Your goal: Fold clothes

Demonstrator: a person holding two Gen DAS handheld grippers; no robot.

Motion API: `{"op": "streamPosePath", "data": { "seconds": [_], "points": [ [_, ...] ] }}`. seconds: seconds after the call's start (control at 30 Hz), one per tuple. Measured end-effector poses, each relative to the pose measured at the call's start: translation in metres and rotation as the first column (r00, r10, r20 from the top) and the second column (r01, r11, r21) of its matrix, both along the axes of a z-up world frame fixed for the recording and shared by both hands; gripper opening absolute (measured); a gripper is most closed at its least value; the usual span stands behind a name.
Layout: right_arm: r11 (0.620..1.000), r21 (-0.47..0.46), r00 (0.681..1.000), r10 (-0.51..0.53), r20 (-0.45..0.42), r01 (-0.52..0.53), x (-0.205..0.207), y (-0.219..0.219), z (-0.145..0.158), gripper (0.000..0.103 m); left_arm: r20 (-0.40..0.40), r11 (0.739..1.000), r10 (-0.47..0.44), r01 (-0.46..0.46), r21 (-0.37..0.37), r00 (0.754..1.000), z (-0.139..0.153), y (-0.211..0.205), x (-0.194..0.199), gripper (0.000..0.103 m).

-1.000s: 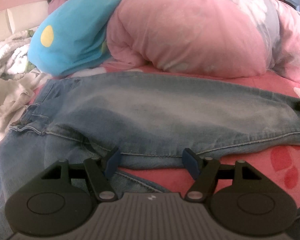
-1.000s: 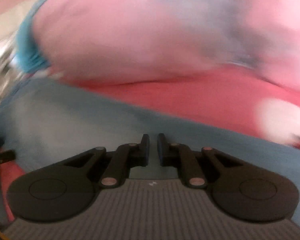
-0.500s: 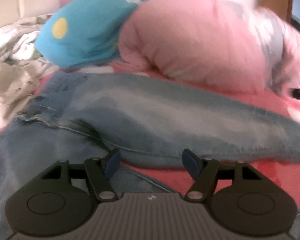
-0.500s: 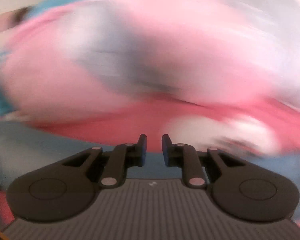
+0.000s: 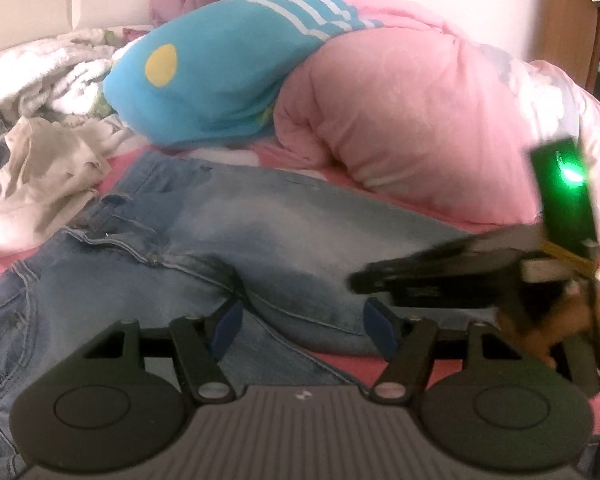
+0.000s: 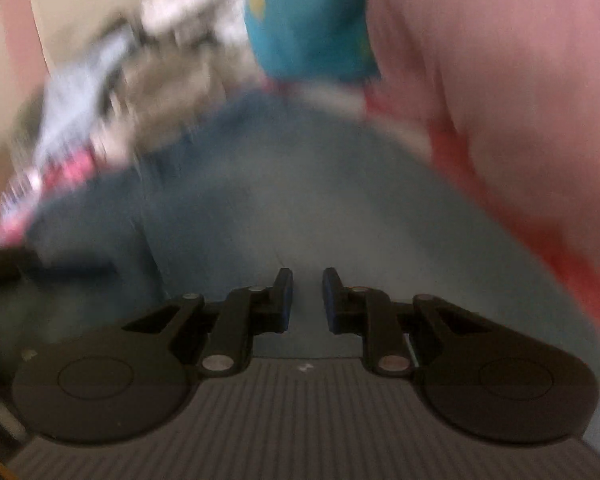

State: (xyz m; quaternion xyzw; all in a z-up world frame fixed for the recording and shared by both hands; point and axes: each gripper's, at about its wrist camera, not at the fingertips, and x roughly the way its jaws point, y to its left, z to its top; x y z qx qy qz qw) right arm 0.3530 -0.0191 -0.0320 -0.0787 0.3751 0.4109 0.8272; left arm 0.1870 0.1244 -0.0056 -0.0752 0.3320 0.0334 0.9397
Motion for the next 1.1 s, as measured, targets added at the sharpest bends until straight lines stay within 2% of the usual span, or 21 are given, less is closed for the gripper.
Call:
{"op": "streamPosePath", "data": {
  "seconds": [0.1,0.23,0.3,0.37,0.43,0.53,0.57,0.63,0.77,0.9,0.97,1.1],
  "points": [
    [0.998,0.007,0.997,-0.066,-0.028,0.067,-0.007,-0.026,0.005,0.015,-0.002,1.0,-0.009,0.008,-0.016,1.0,0.001,-0.001,-0.001,0.068],
    [0.992,-0.05,0.993,-0.119,-0.018,0.118,-0.01,-0.043,0.017,0.017,0.038,0.999,0.017,-0.015,-0.035,0.999,0.009,-0.001,-0.009,0.068],
    [0.994,-0.011,0.994,-0.112,0.002,0.112,-0.006,-0.043,0.024,0.017,0.062,0.998,0.052,-0.05,-0.047,0.997,0.013,0.002,-0.012,0.068],
    [0.993,0.068,0.995,-0.101,0.0,0.101,-0.002,-0.031,0.028,0.017,0.068,0.995,0.085,-0.082,-0.049,0.994,0.014,0.008,-0.01,0.068],
    [0.989,0.13,0.997,-0.07,-0.02,0.072,0.0,-0.017,0.024,0.017,0.066,0.992,0.113,-0.11,-0.054,0.991,0.013,0.014,-0.008,0.068],
    [0.992,0.122,0.996,0.001,-0.088,0.01,-0.003,0.013,-0.002,0.017,0.053,0.988,0.147,-0.144,-0.062,0.988,0.01,0.022,-0.002,0.068],
    [0.995,0.101,0.996,0.018,-0.088,-0.009,-0.01,0.018,-0.011,0.017,0.053,0.986,0.157,-0.153,-0.062,0.986,0.01,0.024,-0.002,0.068],
    [0.995,0.1,1.0,0.01,-0.023,-0.008,-0.023,0.018,-0.015,0.017,0.051,0.983,0.172,-0.168,-0.074,0.984,0.011,0.027,-0.002,0.068],
    [0.988,0.145,0.997,-0.05,-0.064,0.059,-0.013,0.005,0.001,0.017,0.076,0.984,0.165,-0.159,-0.075,0.983,0.014,0.027,-0.005,0.068],
    [0.968,0.179,0.984,-0.176,-0.008,0.174,0.001,-0.01,0.014,0.017,0.039,0.99,0.122,-0.118,-0.081,0.992,0.009,0.022,0.0,0.068],
    [0.942,0.209,0.964,-0.264,-0.019,0.262,0.016,-0.018,0.017,0.017,0.016,0.99,0.1,-0.098,-0.104,0.995,0.005,0.021,0.002,0.068],
    [0.872,0.211,0.897,-0.424,-0.123,0.441,0.05,-0.034,-0.004,0.018,-0.003,0.989,0.075,-0.075,-0.128,0.997,0.002,0.018,0.002,0.068]
  ]
}}
